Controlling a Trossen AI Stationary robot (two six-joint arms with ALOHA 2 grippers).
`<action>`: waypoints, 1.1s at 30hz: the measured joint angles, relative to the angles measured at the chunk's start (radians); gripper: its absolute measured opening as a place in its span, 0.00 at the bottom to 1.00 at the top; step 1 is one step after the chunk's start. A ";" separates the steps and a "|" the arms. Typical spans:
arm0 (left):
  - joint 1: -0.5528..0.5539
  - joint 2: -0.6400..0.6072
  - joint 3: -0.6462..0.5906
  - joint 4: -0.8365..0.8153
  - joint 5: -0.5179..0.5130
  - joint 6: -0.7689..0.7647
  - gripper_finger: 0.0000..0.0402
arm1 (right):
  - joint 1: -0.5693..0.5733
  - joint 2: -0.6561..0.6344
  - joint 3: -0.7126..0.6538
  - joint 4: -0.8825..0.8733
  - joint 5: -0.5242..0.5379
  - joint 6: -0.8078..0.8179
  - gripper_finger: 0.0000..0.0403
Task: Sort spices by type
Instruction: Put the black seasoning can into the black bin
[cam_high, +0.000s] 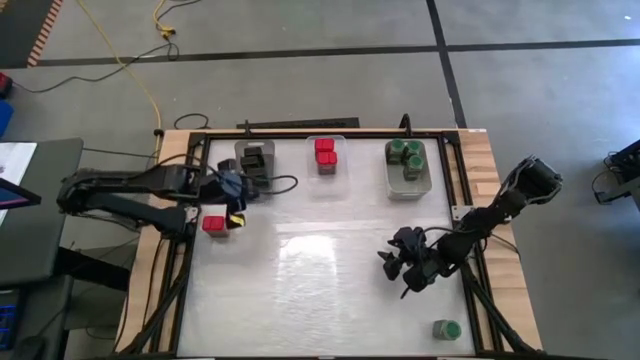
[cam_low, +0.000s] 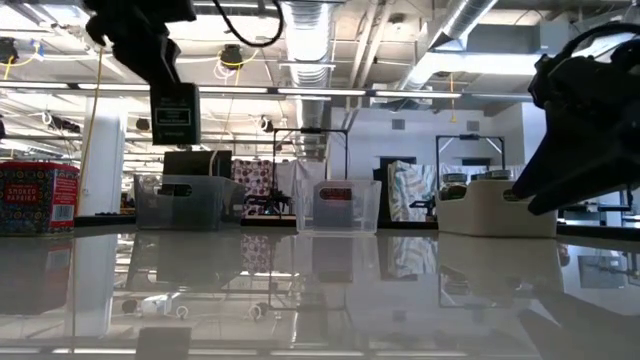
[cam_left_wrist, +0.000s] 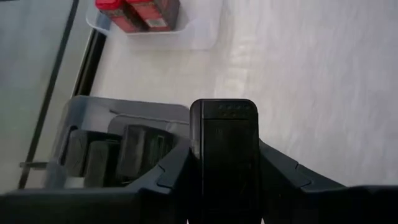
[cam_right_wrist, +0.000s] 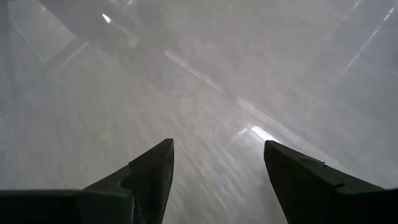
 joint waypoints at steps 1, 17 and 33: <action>0.027 0.000 0.000 0.000 0.014 0.024 0.32 | -0.004 0.000 0.000 0.000 0.000 0.000 0.69; 0.336 0.027 0.000 0.031 0.237 0.223 0.32 | -0.010 0.000 0.000 -0.002 0.000 0.001 0.69; 0.337 0.038 -0.001 0.034 0.244 0.197 0.32 | -0.029 0.000 0.000 -0.052 0.000 0.003 0.69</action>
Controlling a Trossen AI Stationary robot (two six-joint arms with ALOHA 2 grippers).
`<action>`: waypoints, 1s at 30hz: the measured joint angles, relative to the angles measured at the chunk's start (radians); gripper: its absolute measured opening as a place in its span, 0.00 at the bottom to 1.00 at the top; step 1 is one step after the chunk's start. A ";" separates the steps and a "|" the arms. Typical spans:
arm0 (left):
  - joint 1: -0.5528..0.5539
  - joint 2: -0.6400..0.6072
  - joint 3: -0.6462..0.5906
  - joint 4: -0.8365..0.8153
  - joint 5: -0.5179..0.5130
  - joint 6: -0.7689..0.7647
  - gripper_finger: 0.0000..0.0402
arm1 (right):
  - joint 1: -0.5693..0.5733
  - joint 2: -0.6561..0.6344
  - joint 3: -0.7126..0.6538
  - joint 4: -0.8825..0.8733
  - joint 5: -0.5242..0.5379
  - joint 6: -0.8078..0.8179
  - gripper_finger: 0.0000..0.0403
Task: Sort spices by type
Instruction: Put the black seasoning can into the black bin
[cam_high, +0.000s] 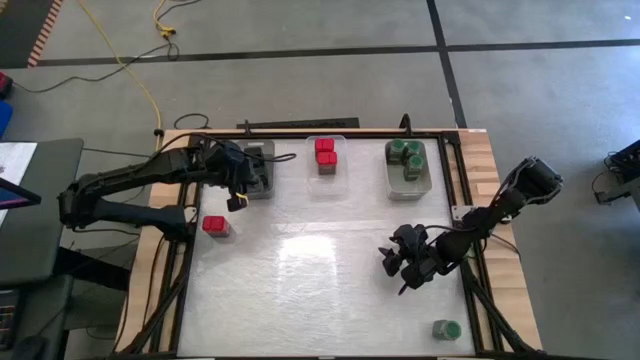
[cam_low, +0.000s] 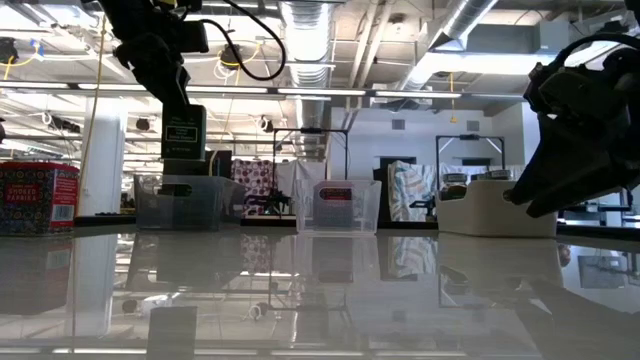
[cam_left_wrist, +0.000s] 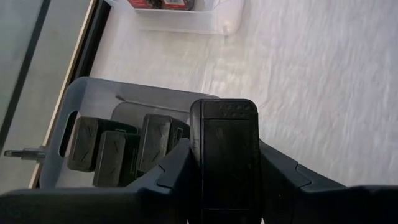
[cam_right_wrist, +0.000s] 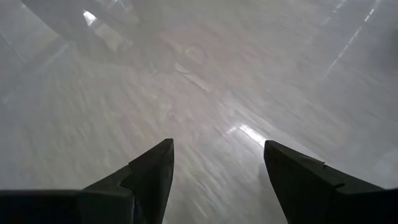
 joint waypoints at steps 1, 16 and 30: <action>0.000 0.000 0.000 0.000 0.000 -0.001 0.32 | 0.000 0.000 0.000 -0.006 0.000 0.001 0.69; 0.000 0.000 0.000 0.000 0.022 -0.033 0.32 | 0.002 0.000 0.000 -0.007 -0.106 0.000 0.69; -0.001 0.000 0.000 0.001 0.025 0.025 0.32 | 0.000 0.000 0.000 -0.006 -0.113 0.001 0.69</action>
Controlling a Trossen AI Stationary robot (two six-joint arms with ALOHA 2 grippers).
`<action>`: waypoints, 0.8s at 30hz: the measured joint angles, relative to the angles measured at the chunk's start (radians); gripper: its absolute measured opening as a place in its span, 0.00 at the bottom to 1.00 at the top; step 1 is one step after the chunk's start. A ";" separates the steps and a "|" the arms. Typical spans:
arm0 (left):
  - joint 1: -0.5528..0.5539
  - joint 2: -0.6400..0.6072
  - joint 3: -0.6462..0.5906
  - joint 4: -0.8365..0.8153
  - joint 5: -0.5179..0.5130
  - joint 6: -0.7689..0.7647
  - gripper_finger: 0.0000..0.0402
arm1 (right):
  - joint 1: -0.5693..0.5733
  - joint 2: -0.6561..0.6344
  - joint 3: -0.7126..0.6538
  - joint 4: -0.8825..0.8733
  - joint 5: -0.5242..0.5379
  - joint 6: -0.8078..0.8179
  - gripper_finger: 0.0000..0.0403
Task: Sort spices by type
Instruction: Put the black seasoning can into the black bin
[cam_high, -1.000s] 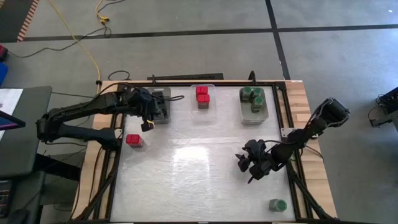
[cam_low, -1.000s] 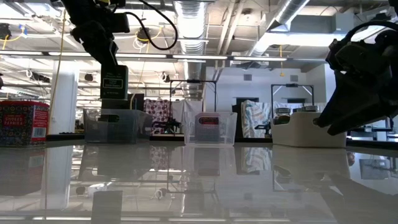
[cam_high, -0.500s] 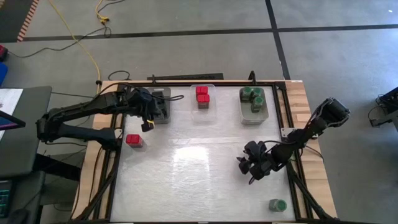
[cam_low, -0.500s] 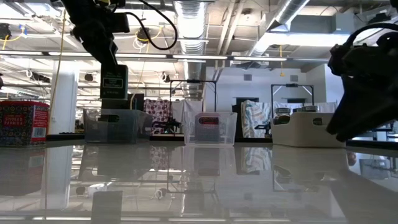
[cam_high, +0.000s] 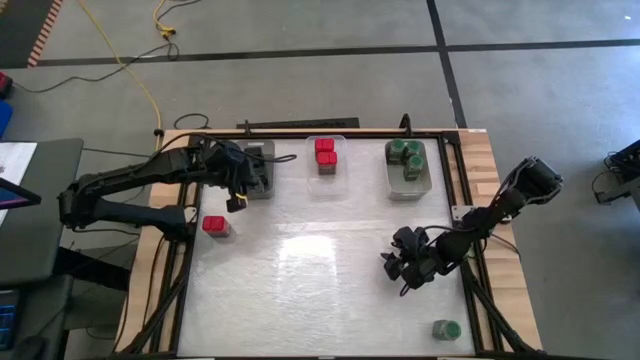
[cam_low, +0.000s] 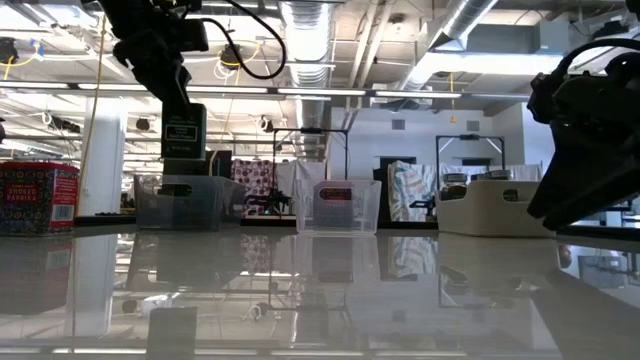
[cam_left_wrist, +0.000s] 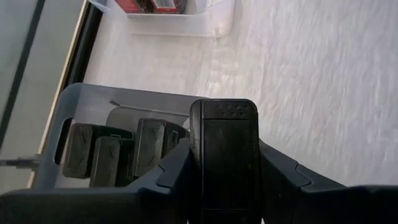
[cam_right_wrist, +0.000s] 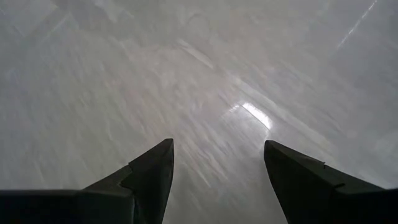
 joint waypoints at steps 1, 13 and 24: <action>0.000 0.000 0.000 0.000 0.000 0.015 0.32 | 0.000 0.000 0.000 0.000 0.000 0.000 0.69; 0.061 0.007 0.001 0.000 -0.024 0.104 0.32 | 0.000 0.000 0.000 0.004 0.000 0.000 0.69; 0.143 0.098 0.001 0.035 0.025 0.149 0.32 | 0.000 0.000 0.000 0.004 0.000 0.000 0.69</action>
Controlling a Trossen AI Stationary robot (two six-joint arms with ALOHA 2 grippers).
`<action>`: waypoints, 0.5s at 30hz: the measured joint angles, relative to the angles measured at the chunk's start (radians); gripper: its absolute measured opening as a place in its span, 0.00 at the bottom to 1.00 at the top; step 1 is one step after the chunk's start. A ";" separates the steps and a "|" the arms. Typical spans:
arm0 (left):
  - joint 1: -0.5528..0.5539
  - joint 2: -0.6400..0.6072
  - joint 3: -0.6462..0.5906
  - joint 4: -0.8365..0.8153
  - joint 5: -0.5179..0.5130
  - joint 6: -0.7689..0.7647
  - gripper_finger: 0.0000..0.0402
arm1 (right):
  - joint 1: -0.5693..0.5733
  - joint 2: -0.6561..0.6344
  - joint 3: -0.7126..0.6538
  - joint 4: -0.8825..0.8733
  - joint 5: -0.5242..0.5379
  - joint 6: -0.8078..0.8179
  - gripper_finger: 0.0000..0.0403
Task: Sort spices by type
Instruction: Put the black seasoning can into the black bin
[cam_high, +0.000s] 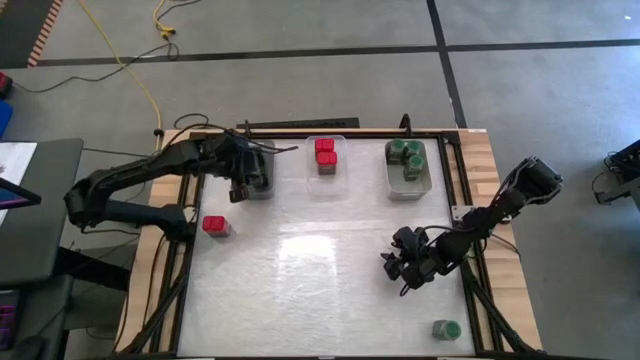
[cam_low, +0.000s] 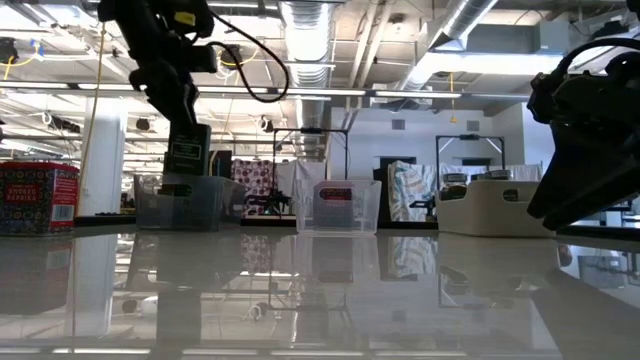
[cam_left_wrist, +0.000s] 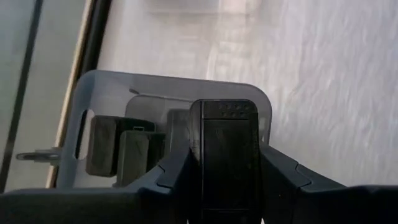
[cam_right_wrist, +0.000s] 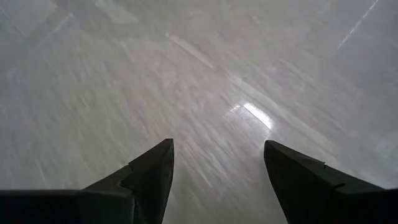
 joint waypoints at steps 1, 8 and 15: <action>0.003 0.007 0.000 -0.001 0.007 0.008 0.32 | 0.000 0.000 0.000 0.000 0.000 0.000 0.69; 0.028 0.055 0.000 0.006 0.039 0.023 0.32 | 0.000 0.000 0.000 0.000 0.000 0.000 0.69; 0.055 0.068 0.000 0.027 0.104 0.054 0.32 | 0.000 0.000 0.000 0.000 0.000 0.000 0.69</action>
